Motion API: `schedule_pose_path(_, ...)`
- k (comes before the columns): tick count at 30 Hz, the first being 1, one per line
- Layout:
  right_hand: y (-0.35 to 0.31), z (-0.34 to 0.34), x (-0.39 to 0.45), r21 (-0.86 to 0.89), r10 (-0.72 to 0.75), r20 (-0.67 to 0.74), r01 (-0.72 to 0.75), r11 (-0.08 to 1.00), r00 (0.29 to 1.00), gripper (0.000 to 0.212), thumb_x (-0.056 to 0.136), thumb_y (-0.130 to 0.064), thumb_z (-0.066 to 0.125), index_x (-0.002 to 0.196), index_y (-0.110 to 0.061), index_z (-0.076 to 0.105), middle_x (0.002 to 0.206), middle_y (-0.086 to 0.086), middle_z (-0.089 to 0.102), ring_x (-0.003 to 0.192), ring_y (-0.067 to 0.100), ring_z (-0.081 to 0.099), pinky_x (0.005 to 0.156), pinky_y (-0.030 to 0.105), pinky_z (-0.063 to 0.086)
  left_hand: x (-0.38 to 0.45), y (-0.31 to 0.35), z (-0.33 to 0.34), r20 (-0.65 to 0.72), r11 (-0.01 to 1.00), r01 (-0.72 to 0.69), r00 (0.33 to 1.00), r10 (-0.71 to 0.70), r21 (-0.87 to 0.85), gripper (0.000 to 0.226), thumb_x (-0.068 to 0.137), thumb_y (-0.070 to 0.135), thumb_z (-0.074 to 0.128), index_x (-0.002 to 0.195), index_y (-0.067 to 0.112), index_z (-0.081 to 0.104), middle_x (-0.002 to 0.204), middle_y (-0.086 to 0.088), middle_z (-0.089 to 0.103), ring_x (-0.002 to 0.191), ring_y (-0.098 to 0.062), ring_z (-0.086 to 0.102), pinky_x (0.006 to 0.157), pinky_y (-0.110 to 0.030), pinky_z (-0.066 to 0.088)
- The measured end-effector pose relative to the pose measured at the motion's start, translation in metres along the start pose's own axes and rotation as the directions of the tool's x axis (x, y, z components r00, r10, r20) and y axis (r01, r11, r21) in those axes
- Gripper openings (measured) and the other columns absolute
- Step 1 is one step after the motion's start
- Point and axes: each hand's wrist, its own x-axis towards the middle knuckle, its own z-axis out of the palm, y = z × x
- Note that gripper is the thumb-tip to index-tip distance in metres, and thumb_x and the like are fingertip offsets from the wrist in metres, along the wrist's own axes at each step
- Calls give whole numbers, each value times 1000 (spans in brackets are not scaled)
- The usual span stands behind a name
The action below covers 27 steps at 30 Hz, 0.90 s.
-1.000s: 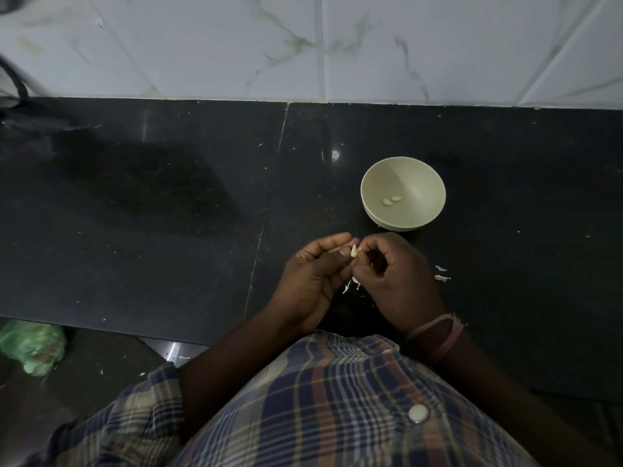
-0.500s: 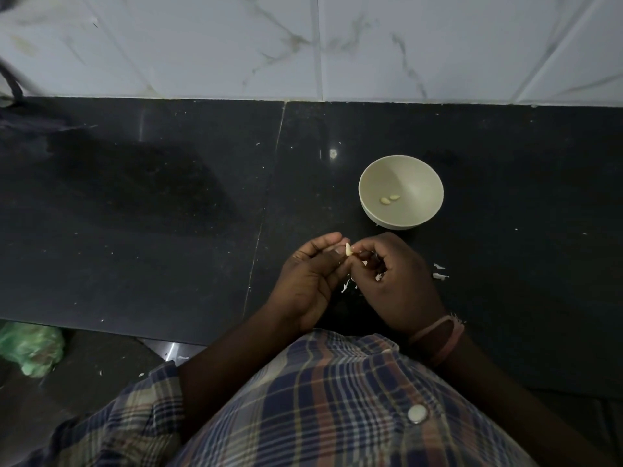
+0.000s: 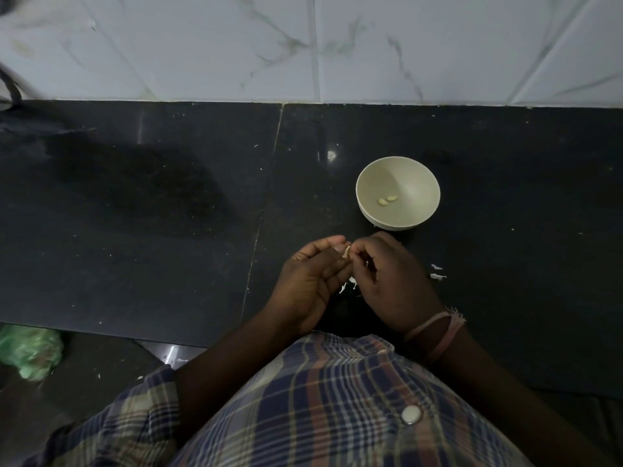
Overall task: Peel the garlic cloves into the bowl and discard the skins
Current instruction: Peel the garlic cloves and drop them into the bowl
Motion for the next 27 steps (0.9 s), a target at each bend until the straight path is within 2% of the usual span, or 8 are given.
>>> schedule_pose_path(3,0,1,0,13,23,-17,-23,1000,1000,4,95,-13,61,98,-13,64,99,0,59,84,12,58,74,30,50,0,-1,0,-8,1000,1,1000,-1,7,19,93,0,61,111,3,66,108,-17,73,99,-23,73,83,-29,60)
schedule_pose_path(10,6,2,1,131,216,-140,-198,971,966,5,94,-10,64,97,-13,68,95,0,66,85,8,61,75,6,42,1,-2,0,-10,996,53,998,-54,-76,18,97,0,55,113,-1,64,104,-18,74,100,-26,74,79,-28,61)
schedule_pose_path(15,3,2,-1,133,214,-163,-193,972,963,20,92,1,59,105,-9,72,102,0,71,95,8,63,86,12,47,2,-2,-1,-20,998,34,999,-35,-56,17,98,2,55,113,3,64,101,-14,75,99,-24,74,79,-30,61)
schedule_pose_path(18,1,2,-2,160,218,-146,-194,968,965,25,86,6,55,93,-11,72,92,-2,70,87,9,64,82,29,52,2,-2,-1,-32,998,30,999,-31,-48,15,96,2,58,109,6,65,99,-12,76,94,-21,75,77,-30,61)
schedule_pose_path(20,0,1,-1,178,223,-156,-195,965,962,20,87,2,58,87,-14,70,87,-4,69,82,8,64,77,32,53,2,-2,-1,-49,998,24,998,-27,-51,14,94,1,60,106,6,65,98,-11,76,91,-19,75,73,-27,61)
schedule_pose_path(22,-1,-1,-1,188,214,-157,-184,965,964,15,90,-5,61,95,-15,72,93,-5,69,86,6,64,78,31,54,2,-2,-1,-63,999,9,998,-12,-46,13,93,2,61,104,6,65,97,-11,76,88,-18,75,71,-25,60)
schedule_pose_path(25,-3,-3,-1,181,122,-131,-97,979,984,20,93,-9,66,110,-15,74,105,-4,69,94,5,65,83,24,55,2,-2,-2,-57,1000,-13,998,12,-18,9,95,2,59,101,6,65,95,-11,76,85,-17,75,71,-25,60)
schedule_pose_path(27,-6,-3,-1,164,74,-114,-55,985,991,21,92,-9,69,111,-14,75,106,-2,69,94,4,65,83,19,54,2,-2,-2,-57,1000,-26,998,26,-5,8,95,3,59,99,6,65,91,-11,77,82,-16,75,70,-24,60)
